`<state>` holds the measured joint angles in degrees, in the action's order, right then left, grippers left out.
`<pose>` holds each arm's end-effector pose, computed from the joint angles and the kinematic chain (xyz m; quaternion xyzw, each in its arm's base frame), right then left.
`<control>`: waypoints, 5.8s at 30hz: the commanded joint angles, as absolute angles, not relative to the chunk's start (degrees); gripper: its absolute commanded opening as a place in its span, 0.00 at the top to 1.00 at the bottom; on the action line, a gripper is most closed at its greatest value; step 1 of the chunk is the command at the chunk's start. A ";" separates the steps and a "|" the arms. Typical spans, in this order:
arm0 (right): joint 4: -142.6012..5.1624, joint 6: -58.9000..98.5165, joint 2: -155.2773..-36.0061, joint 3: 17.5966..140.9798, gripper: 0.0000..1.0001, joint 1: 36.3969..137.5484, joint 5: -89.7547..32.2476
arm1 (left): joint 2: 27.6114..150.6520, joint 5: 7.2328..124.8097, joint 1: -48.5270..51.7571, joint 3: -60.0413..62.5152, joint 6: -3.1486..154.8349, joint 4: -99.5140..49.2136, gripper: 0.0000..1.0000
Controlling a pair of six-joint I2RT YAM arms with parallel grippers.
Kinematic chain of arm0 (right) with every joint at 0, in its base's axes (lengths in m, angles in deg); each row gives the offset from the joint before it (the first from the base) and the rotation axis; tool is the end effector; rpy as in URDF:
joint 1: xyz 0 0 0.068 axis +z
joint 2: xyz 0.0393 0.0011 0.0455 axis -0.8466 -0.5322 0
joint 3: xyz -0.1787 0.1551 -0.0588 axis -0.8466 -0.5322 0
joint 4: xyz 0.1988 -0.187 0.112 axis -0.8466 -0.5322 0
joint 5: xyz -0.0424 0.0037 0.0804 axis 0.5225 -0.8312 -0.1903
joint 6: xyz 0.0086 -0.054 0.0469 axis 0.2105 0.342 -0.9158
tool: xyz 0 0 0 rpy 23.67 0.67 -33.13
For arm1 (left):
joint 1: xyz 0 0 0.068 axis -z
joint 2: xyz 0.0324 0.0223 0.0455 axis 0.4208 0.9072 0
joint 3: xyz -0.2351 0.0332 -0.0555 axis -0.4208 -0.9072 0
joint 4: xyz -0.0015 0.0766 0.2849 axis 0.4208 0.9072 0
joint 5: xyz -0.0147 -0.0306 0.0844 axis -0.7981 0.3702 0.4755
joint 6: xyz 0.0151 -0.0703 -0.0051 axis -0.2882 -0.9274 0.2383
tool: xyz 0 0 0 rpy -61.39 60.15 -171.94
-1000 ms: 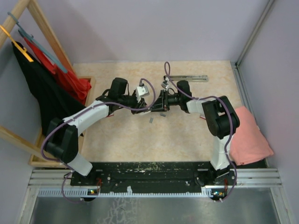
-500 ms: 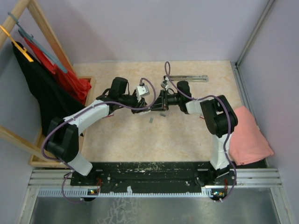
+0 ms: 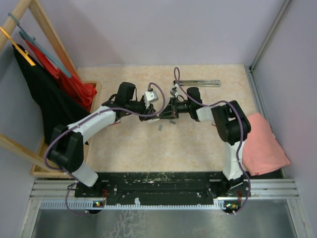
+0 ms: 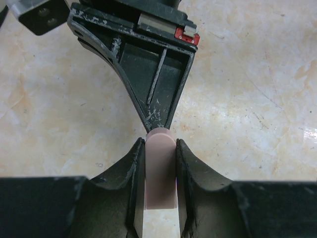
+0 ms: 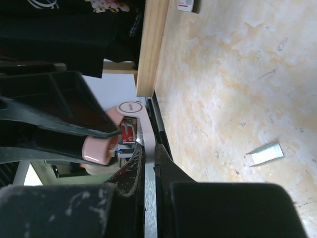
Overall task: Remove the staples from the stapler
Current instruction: Unload the staple at the center of the board.
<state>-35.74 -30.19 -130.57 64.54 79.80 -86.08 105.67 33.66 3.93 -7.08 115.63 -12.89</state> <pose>0.3729 0.2085 0.0896 -0.0734 0.7592 0.6420 0.0773 0.3294 -0.2256 0.1943 0.5358 0.6692 -0.3145 0.4076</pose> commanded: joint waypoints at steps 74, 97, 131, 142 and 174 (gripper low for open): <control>-44.87 -15.78 -120.84 67.06 1.00 68.67 -78.85 | 112.19 27.61 -2.56 14.29 99.21 -1.95 0.00; -44.56 -9.95 -117.26 67.59 1.00 72.07 -81.98 | 128.04 16.86 -2.32 24.17 94.17 5.78 0.18; -42.03 -10.03 -115.06 66.68 1.00 72.50 -82.88 | 131.51 10.58 -2.23 24.09 92.95 5.90 0.89; -48.41 -4.91 -115.07 67.79 0.66 71.84 -77.99 | 128.95 19.86 -2.38 23.08 93.32 3.74 1.00; -61.25 3.65 -114.59 69.92 0.52 69.28 -63.13 | 123.92 98.70 15.84 -9.05 125.65 -44.65 1.00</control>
<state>-62.32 2.66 -117.87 67.51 69.88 -64.01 122.58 88.35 15.30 -7.27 119.59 -31.80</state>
